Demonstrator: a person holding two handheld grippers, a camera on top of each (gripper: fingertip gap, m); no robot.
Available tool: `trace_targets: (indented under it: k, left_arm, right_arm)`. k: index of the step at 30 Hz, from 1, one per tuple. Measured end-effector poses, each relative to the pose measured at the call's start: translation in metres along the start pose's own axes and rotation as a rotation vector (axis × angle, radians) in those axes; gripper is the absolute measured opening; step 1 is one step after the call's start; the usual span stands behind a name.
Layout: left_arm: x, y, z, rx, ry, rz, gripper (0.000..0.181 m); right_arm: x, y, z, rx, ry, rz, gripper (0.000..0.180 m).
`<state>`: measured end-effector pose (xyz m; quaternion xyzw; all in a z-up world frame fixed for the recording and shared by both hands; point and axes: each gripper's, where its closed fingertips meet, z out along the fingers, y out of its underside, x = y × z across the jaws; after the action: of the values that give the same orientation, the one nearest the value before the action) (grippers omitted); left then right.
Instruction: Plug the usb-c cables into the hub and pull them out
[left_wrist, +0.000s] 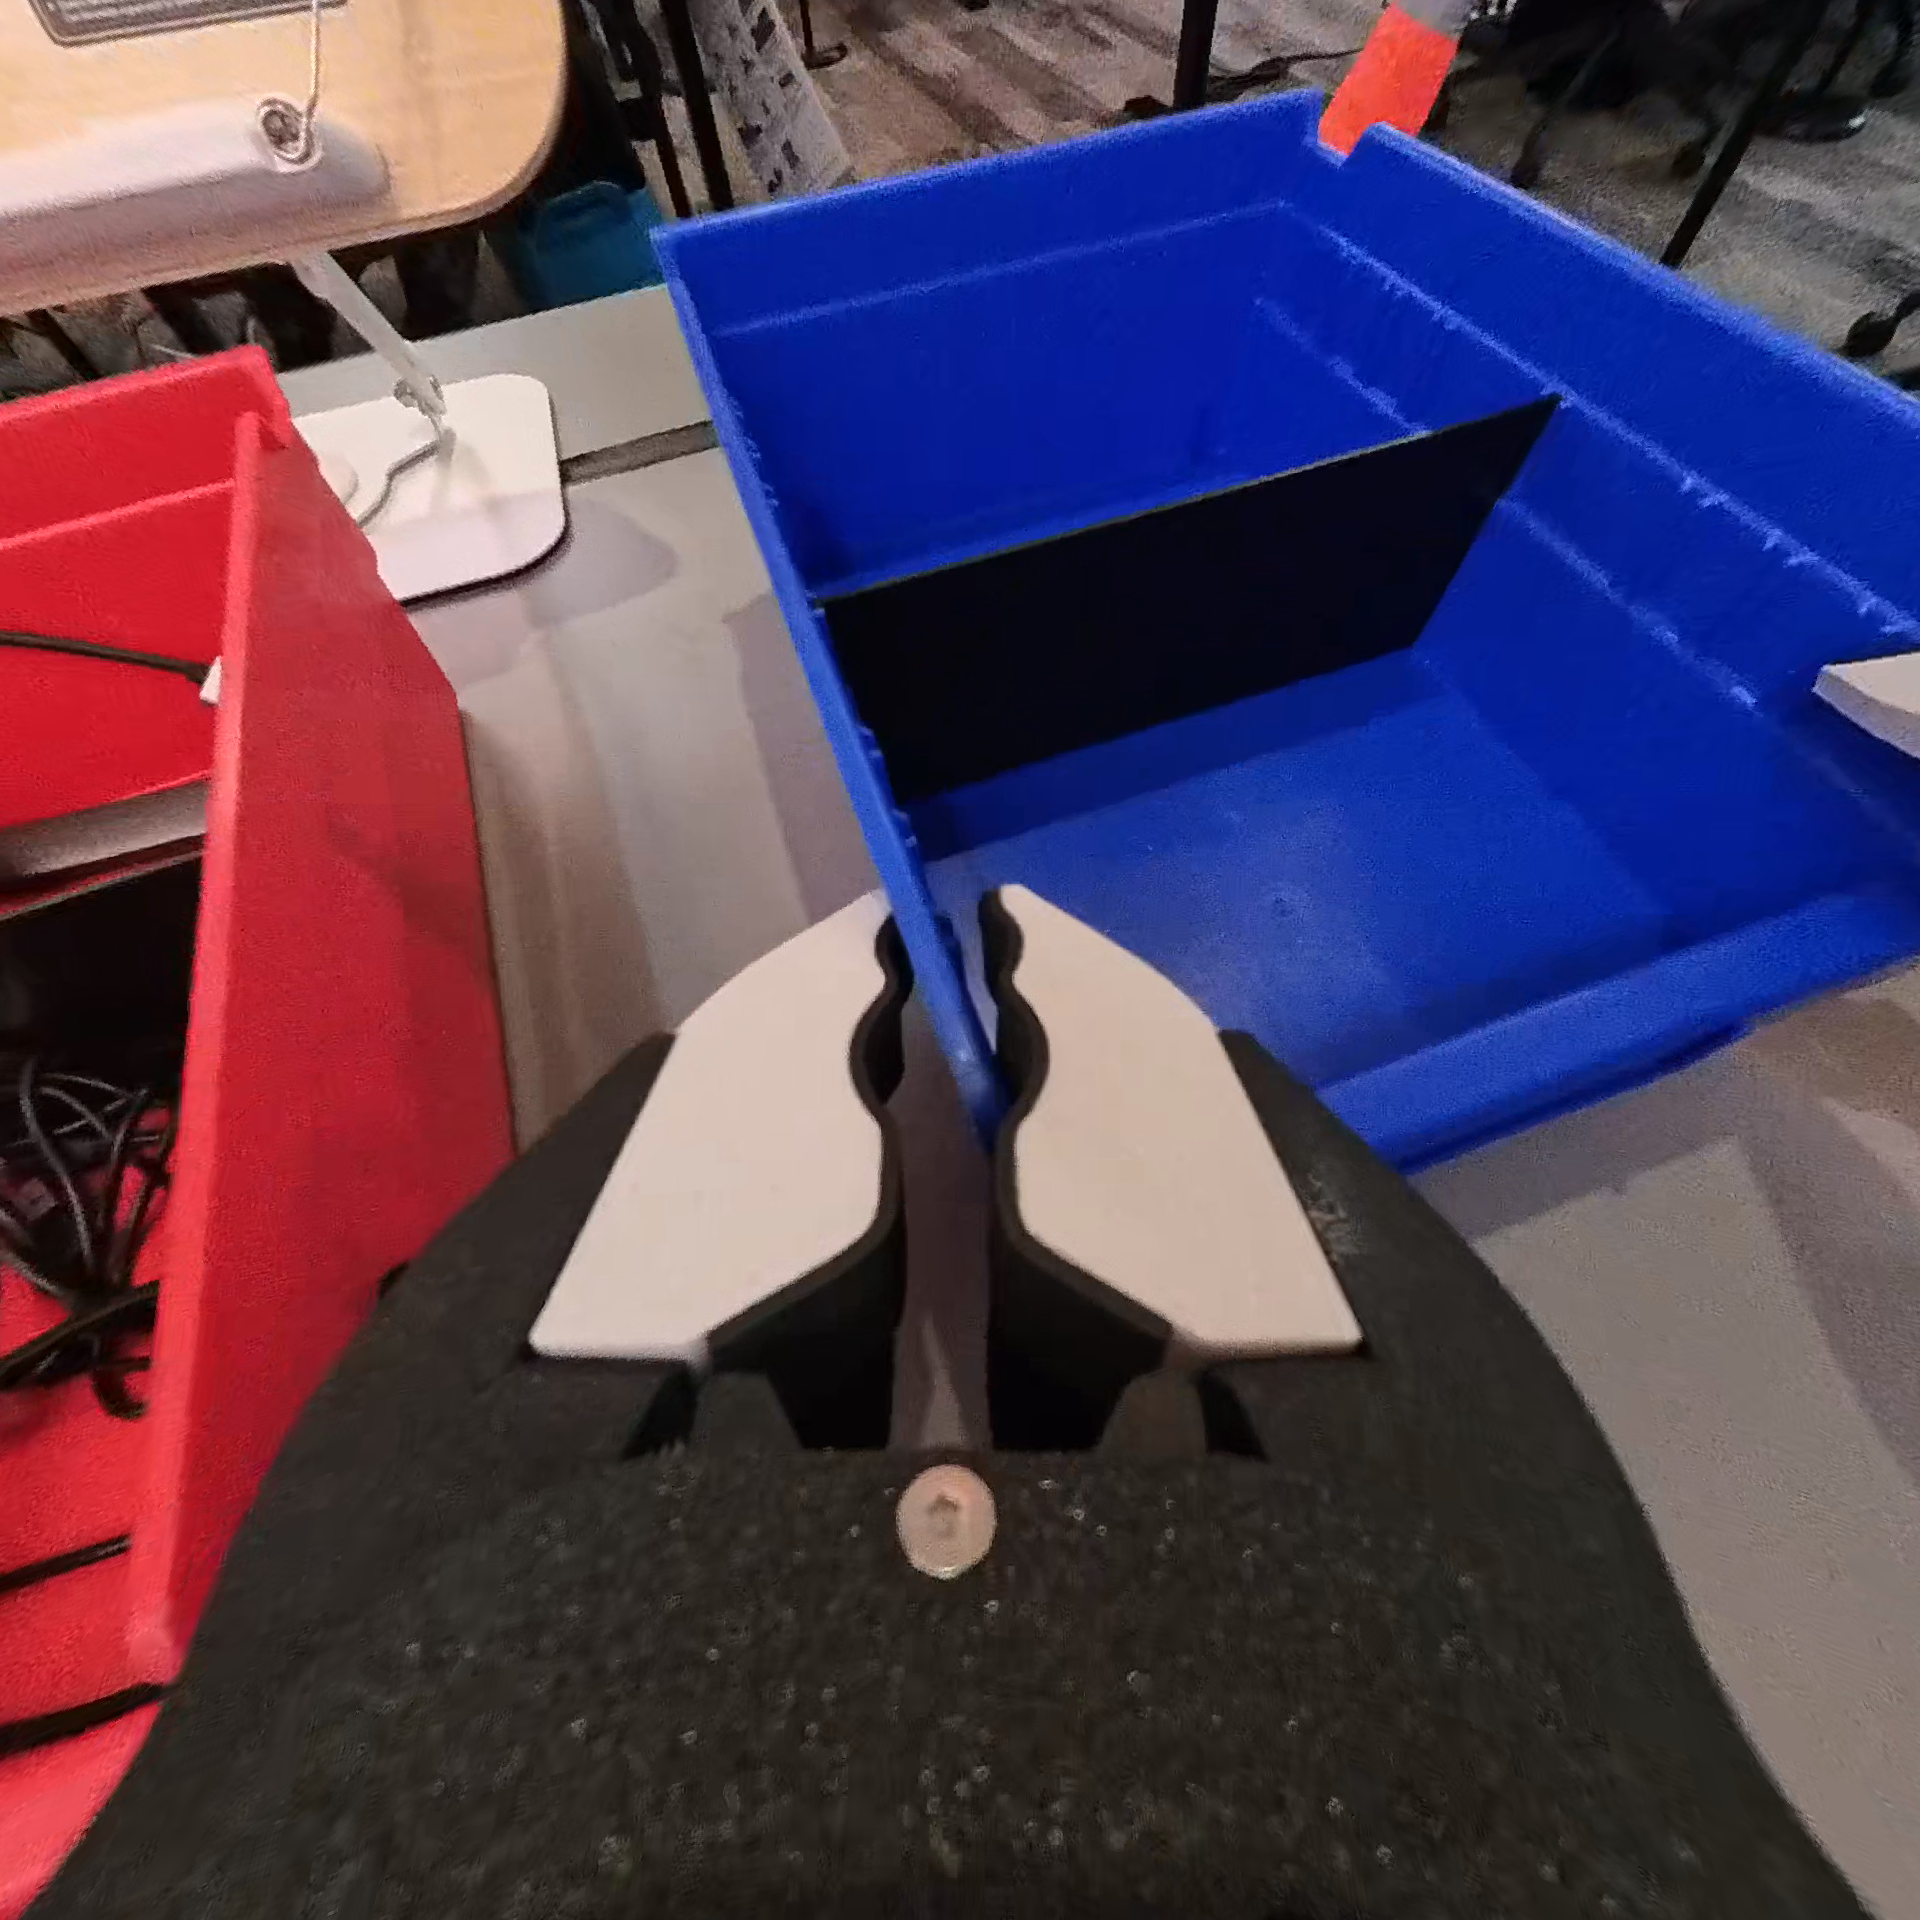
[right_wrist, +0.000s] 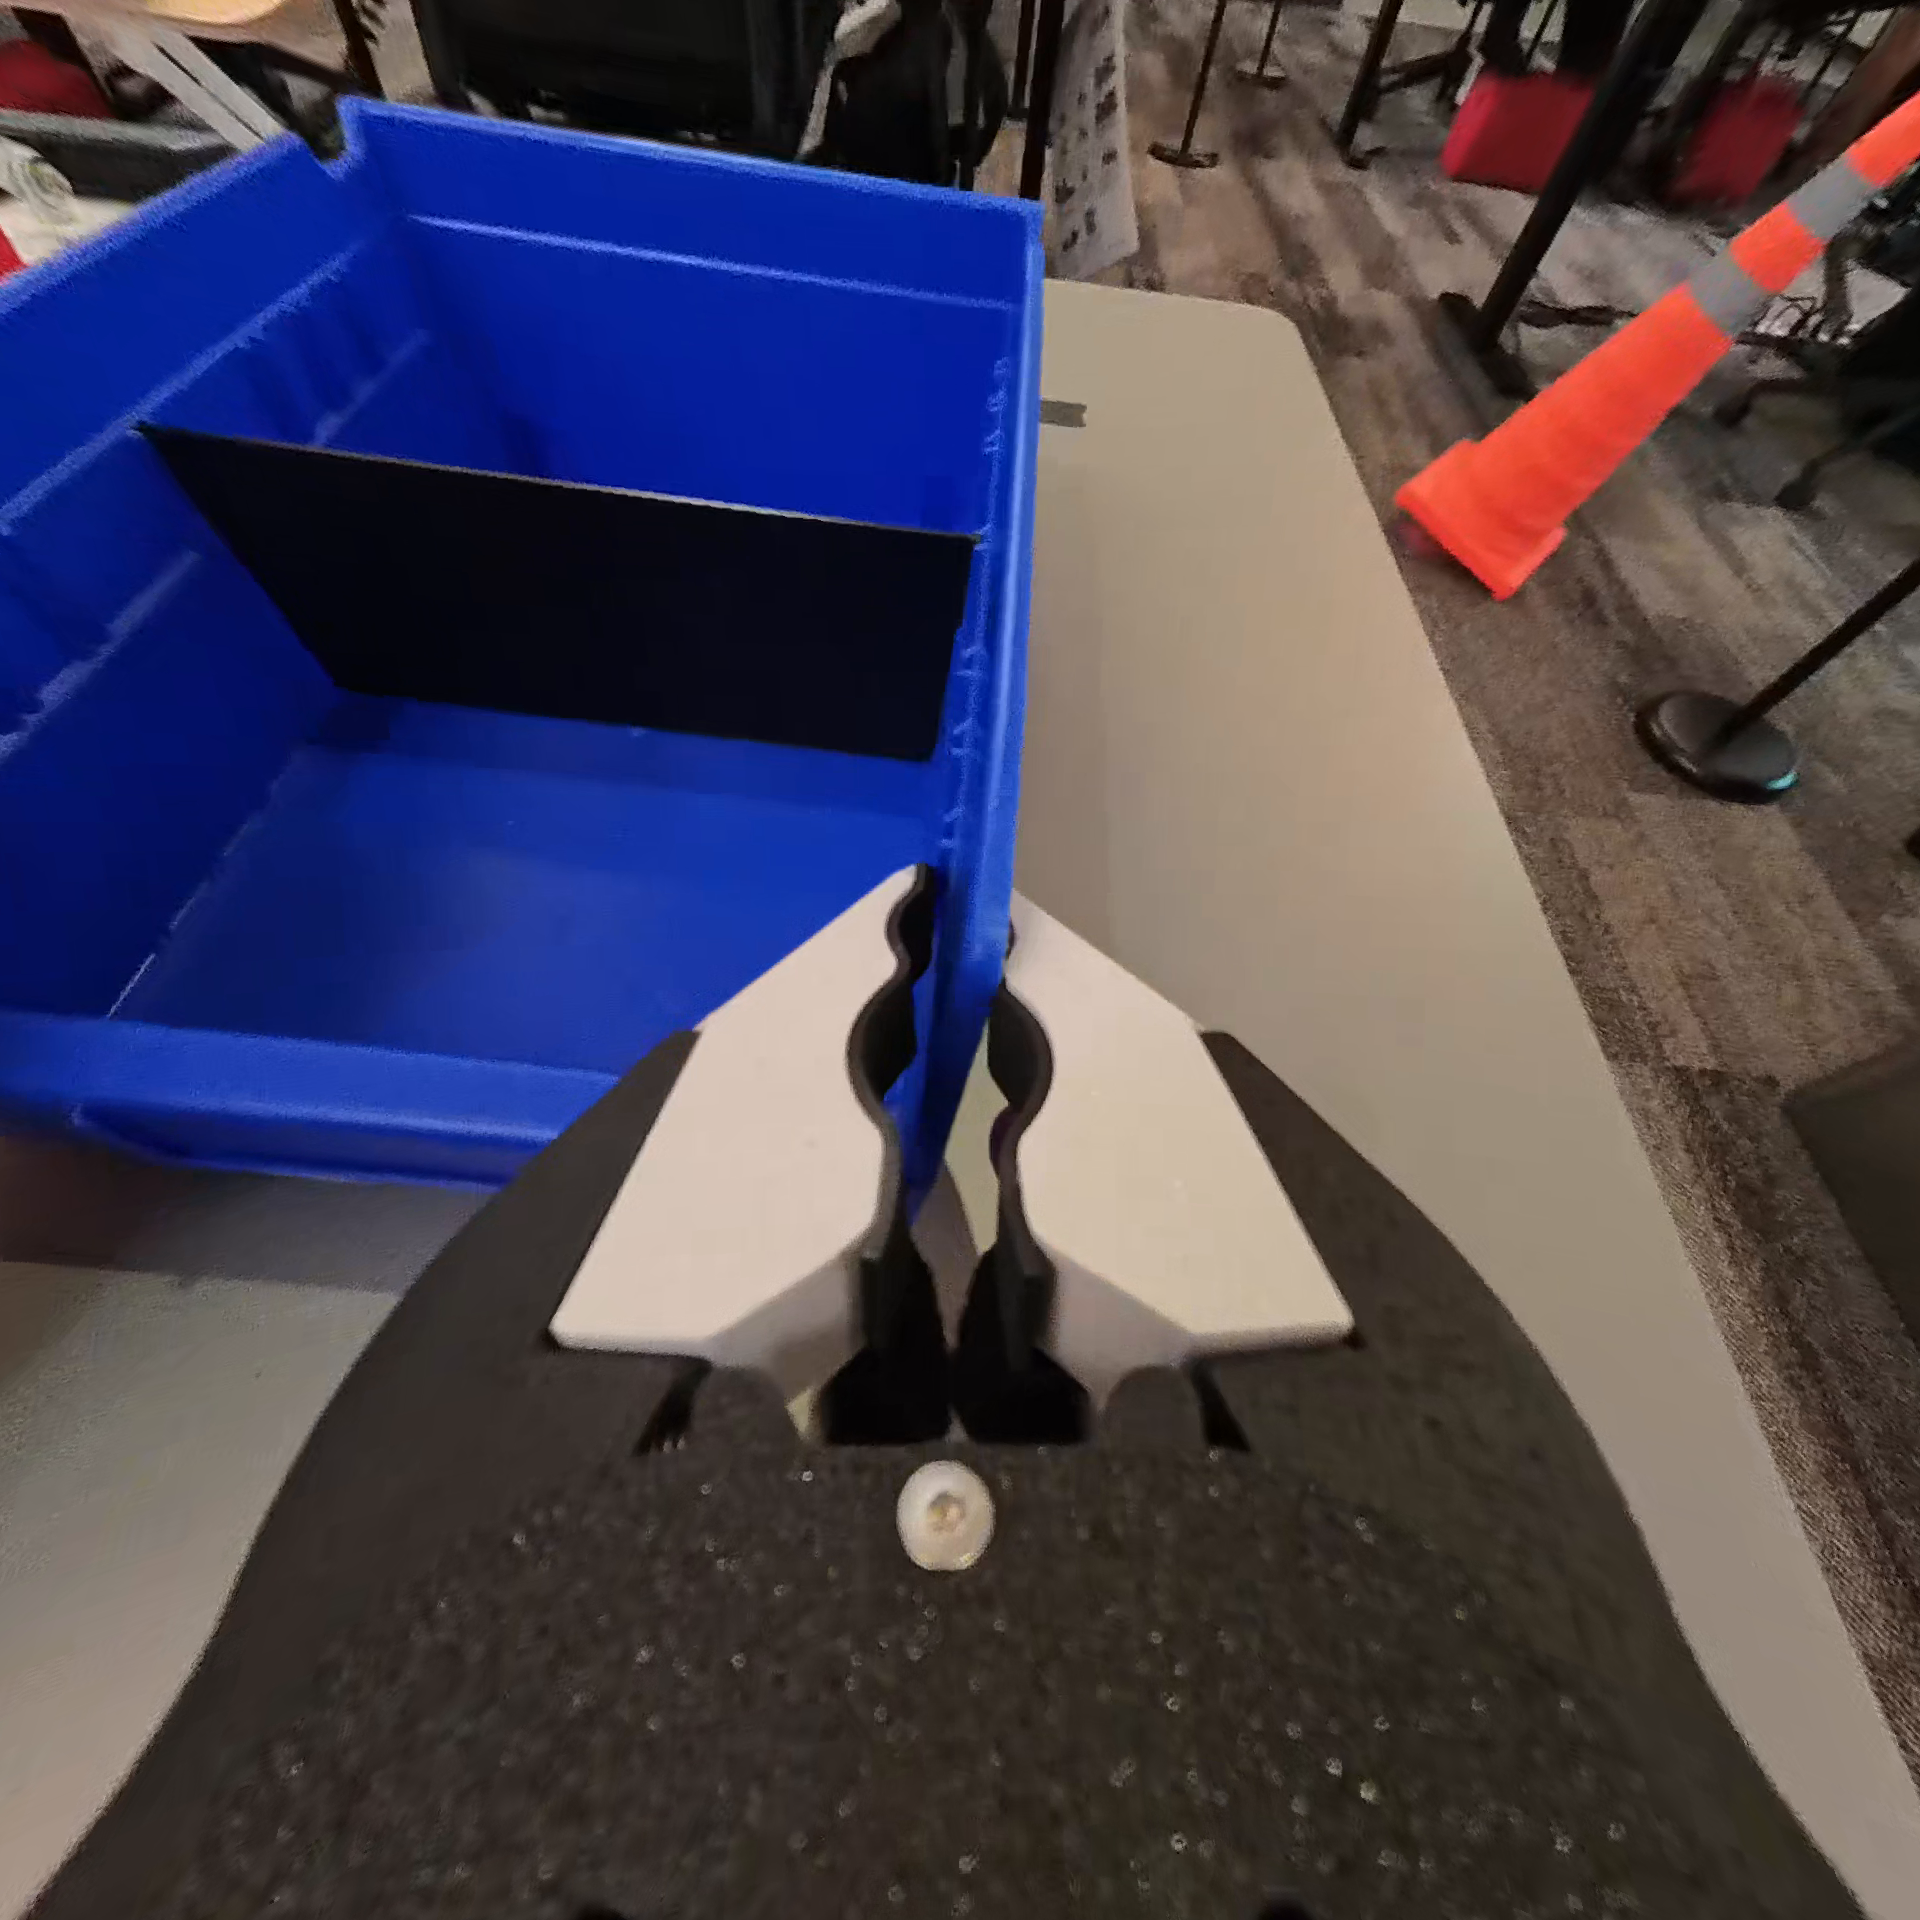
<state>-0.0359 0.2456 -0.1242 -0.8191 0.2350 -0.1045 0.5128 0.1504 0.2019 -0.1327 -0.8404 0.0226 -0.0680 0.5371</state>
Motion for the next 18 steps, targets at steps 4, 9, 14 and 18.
trace_targets:
  k: [4,9,14,18]
  left_arm:
    - [0.012,0.002,-0.016,-0.026,0.081,0.022,0.018]
    - [-0.014,-0.009,-0.102,0.02,0.366,0.006,0.02]
    - [-0.204,0.001,-0.149,0.134,-0.014,-0.023,0.029]
    - [-0.284,0.047,-0.146,0.082,-0.166,-0.095,0.049]
  right_arm:
    - [0.005,0.001,0.0,0.012,-0.006,0.02,0.006]
    - [0.014,0.006,-0.002,0.009,0.019,-0.016,0.009]
    - [0.03,0.003,-0.014,-0.009,0.105,0.034,0.036]
    - [-0.025,-0.061,-0.067,0.207,0.117,-0.015,0.042]
